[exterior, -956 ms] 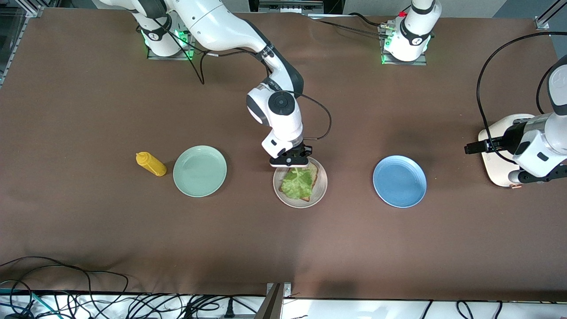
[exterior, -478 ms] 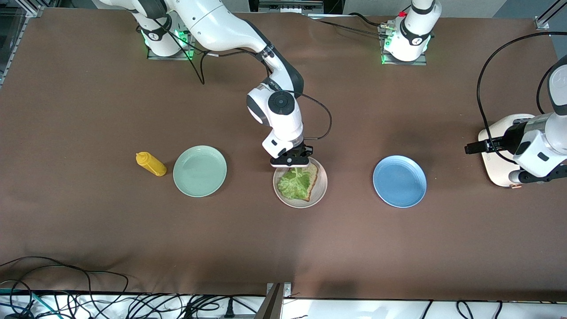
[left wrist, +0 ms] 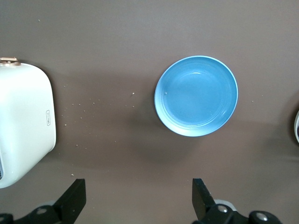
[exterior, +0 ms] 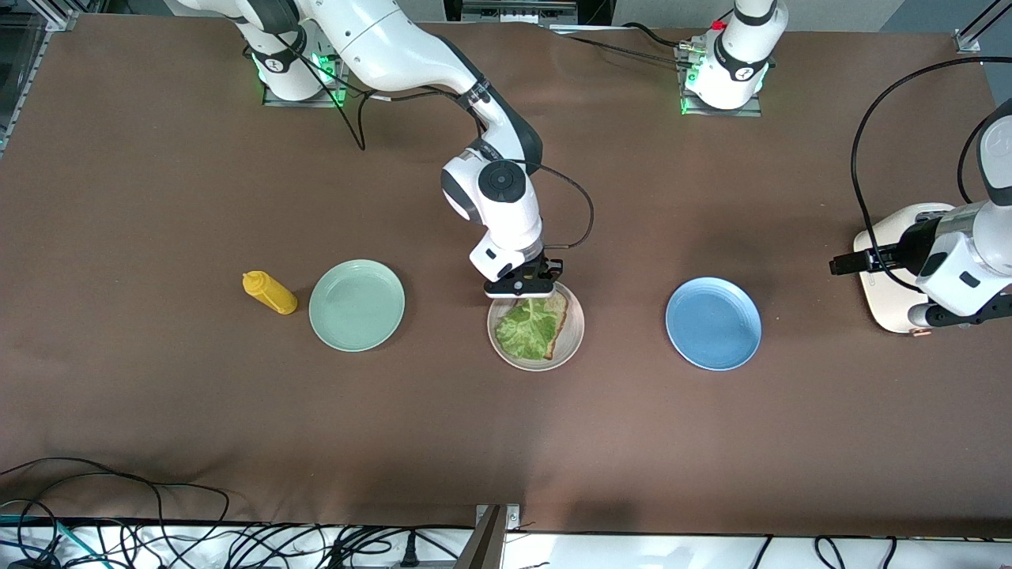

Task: Make sandwich on beige plate with both arms
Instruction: 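Lower the lettuce onto the bread and open the right gripper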

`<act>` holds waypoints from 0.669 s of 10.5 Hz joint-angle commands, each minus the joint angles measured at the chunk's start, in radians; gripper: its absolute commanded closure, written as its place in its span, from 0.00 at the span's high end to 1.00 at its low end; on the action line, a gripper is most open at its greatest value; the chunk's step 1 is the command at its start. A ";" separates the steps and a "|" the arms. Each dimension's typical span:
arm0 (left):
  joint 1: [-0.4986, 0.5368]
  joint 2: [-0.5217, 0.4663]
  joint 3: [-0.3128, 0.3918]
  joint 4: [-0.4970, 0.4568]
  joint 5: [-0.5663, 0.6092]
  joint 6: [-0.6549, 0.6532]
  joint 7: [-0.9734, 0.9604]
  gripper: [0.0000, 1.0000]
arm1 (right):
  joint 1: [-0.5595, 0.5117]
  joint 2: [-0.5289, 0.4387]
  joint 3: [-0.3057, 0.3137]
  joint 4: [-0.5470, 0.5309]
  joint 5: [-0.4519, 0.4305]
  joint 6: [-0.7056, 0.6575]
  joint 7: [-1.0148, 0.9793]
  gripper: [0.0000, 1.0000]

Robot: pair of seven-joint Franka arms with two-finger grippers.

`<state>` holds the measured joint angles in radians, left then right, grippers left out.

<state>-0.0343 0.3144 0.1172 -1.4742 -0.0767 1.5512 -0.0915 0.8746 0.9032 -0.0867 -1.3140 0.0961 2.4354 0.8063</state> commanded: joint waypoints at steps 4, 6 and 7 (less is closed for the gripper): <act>0.059 -0.006 0.012 -0.005 0.089 0.009 0.018 1.00 | -0.005 -0.159 -0.054 -0.048 0.106 -0.198 -0.007 1.00; 0.083 -0.008 0.012 -0.005 0.127 0.009 0.019 1.00 | -0.023 -0.243 -0.102 -0.068 0.108 -0.336 -0.144 1.00; 0.127 -0.008 0.010 -0.005 0.126 0.009 0.032 1.00 | -0.064 -0.283 -0.107 -0.071 0.108 -0.398 -0.209 1.00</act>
<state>0.0455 0.3143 0.1340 -1.4742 0.0197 1.5523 -0.0908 0.8508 0.7079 -0.1875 -1.3226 0.1801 2.1055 0.7006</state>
